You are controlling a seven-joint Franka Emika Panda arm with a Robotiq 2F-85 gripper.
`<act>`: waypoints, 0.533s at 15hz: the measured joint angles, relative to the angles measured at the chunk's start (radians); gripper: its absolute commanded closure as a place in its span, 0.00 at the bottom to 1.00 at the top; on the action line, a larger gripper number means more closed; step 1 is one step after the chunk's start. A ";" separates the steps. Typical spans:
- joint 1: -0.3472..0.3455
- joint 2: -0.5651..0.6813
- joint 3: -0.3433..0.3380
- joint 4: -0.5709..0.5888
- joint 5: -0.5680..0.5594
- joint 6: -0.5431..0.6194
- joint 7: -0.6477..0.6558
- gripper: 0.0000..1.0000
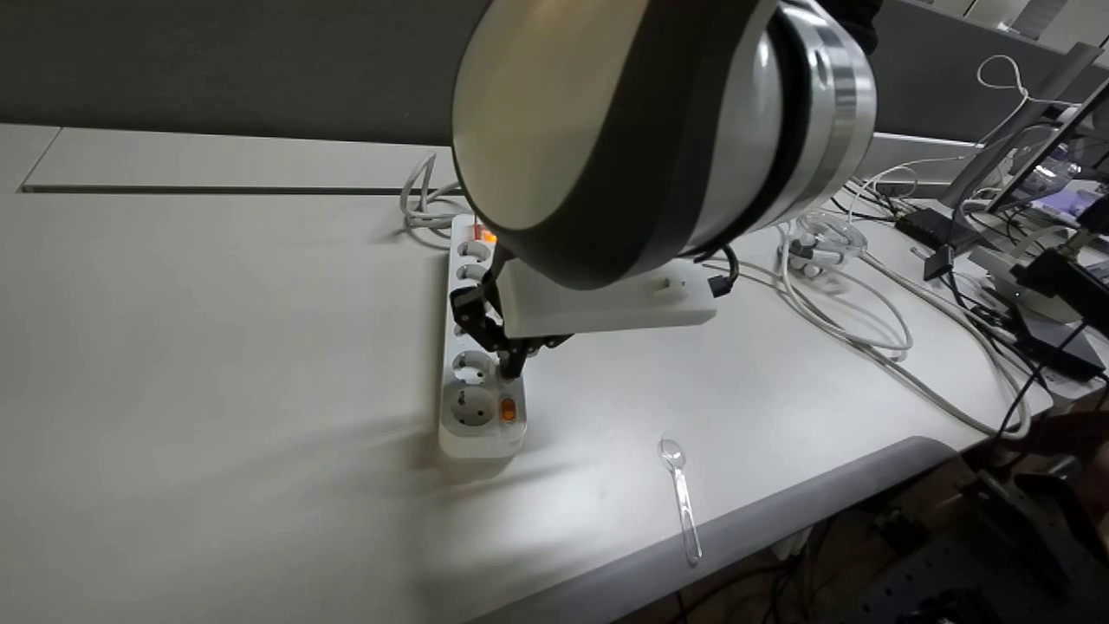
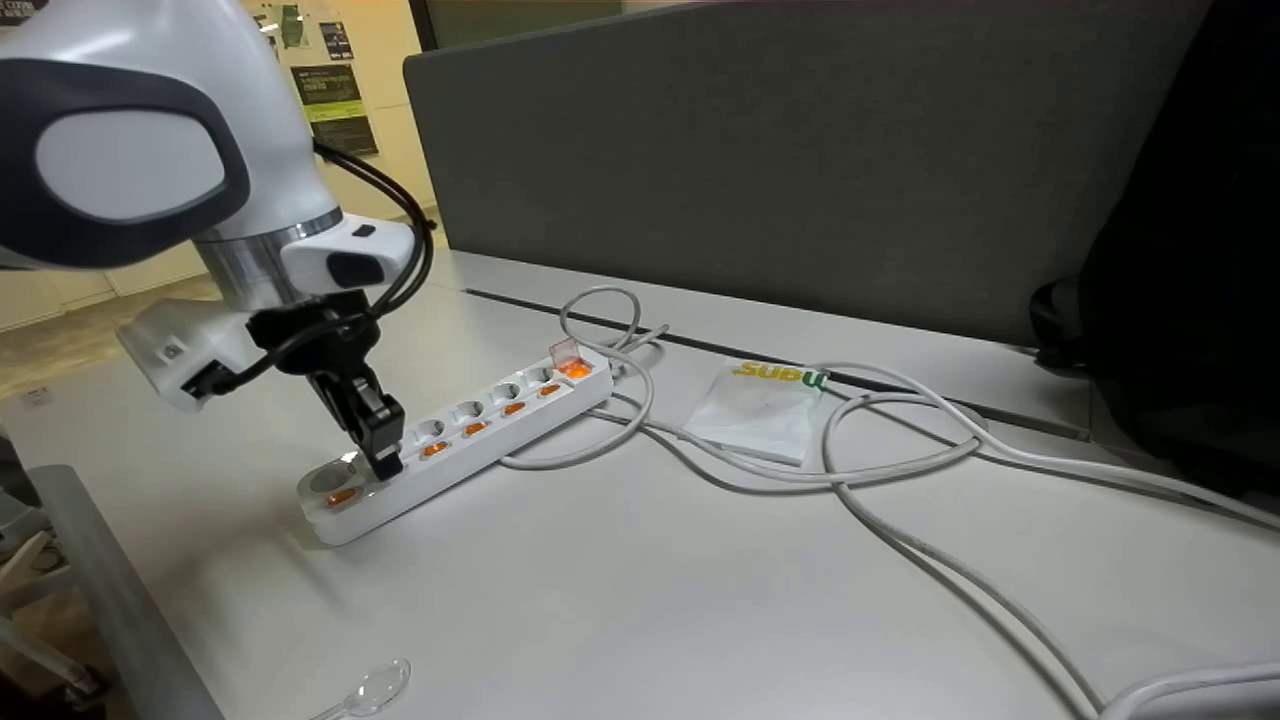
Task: Turn off the switch to the left
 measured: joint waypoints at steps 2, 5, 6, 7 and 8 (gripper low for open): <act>0.007 0.001 -0.006 0.004 -0.001 -0.008 0.000 1.00; 0.005 0.002 -0.005 0.013 0.004 -0.027 0.000 1.00; 0.004 0.003 -0.005 0.019 0.007 -0.040 0.002 1.00; -0.003 0.005 0.003 0.028 0.026 -0.059 0.000 1.00; -0.028 0.008 0.026 0.040 0.066 -0.084 -0.012 1.00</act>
